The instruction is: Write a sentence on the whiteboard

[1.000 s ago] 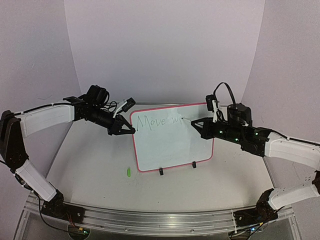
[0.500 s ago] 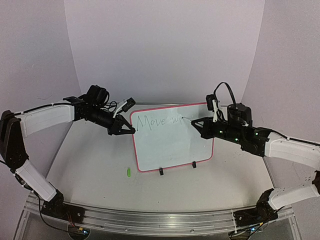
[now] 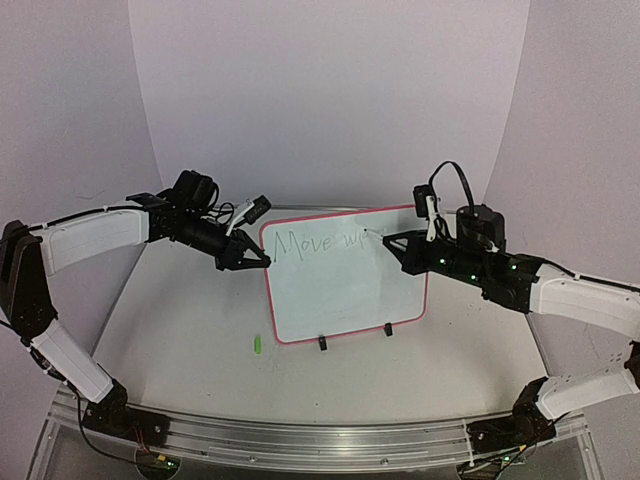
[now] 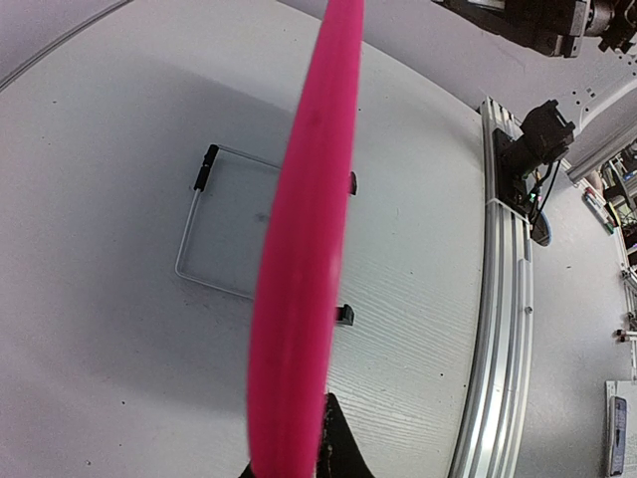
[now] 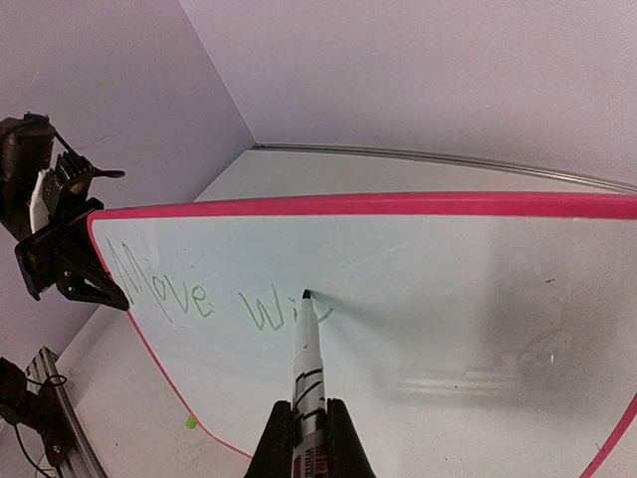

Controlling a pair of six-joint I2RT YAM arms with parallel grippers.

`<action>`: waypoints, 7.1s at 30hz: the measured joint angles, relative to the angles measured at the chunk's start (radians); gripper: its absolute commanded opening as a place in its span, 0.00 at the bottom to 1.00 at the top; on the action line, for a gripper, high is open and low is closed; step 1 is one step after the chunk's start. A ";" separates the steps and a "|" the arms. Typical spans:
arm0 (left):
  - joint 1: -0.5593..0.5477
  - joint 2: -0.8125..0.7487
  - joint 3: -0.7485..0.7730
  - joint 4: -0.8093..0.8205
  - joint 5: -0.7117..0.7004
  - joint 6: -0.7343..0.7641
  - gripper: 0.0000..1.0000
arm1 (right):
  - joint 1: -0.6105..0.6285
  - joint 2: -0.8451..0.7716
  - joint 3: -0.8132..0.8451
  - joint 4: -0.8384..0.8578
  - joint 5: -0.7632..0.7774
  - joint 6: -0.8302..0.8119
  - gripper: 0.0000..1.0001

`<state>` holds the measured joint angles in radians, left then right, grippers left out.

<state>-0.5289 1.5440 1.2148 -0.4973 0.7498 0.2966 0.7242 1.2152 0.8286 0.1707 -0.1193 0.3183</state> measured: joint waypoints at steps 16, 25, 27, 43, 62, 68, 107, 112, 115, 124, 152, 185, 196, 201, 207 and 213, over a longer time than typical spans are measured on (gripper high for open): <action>0.000 0.000 0.000 0.000 0.000 0.000 0.00 | 0.000 0.000 0.002 0.004 0.015 0.011 0.00; 0.000 0.000 0.000 0.000 0.000 -0.002 0.00 | 0.000 0.000 -0.039 0.003 0.013 0.041 0.00; 0.000 0.000 0.000 0.000 0.000 -0.003 0.00 | 0.000 0.000 -0.047 0.001 0.011 0.048 0.00; 0.000 0.000 0.000 0.000 0.000 -0.004 0.00 | 0.000 -0.032 -0.060 -0.028 0.033 0.051 0.00; 0.000 0.000 0.000 0.000 0.000 -0.004 0.00 | 0.000 -0.041 0.021 -0.038 0.047 0.001 0.00; 0.000 0.000 0.000 0.000 0.000 -0.004 0.00 | 0.000 -0.015 0.035 -0.038 0.064 -0.007 0.00; 0.000 0.000 0.000 -0.001 0.002 -0.005 0.00 | 0.000 -0.034 -0.018 -0.061 0.075 0.022 0.00; 0.000 0.000 0.000 -0.001 0.002 -0.005 0.00 | 0.000 -0.032 -0.002 -0.058 0.074 0.017 0.00; 0.000 0.000 0.000 -0.001 0.002 -0.005 0.00 | 0.000 -0.032 0.002 -0.058 0.074 0.015 0.00; 0.000 0.000 0.000 -0.001 0.002 -0.005 0.00 | 0.000 -0.032 0.002 -0.059 0.118 0.020 0.00; 0.000 0.000 0.000 -0.001 0.003 -0.005 0.00 | 0.000 -0.053 -0.065 -0.077 0.152 0.088 0.00; 0.000 0.000 0.000 -0.001 0.005 -0.004 0.00 | 0.000 -0.040 -0.018 -0.050 0.069 0.049 0.00; 0.000 0.000 0.000 -0.001 0.005 -0.004 0.00 | 0.000 -0.040 -0.016 -0.047 0.088 0.041 0.00; 0.000 0.000 0.000 -0.001 0.005 -0.004 0.00 | 0.000 -0.040 -0.012 -0.043 0.094 0.034 0.00; 0.000 0.000 0.000 -0.001 0.005 -0.004 0.00 | 0.000 -0.032 -0.004 -0.036 0.097 0.028 0.00; 0.000 0.000 0.000 -0.001 0.005 -0.004 0.00 | 0.000 -0.029 -0.004 -0.036 0.100 0.029 0.00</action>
<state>-0.5289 1.5440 1.2148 -0.4984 0.7547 0.2922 0.7242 1.1858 0.8249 0.1349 -0.0193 0.3472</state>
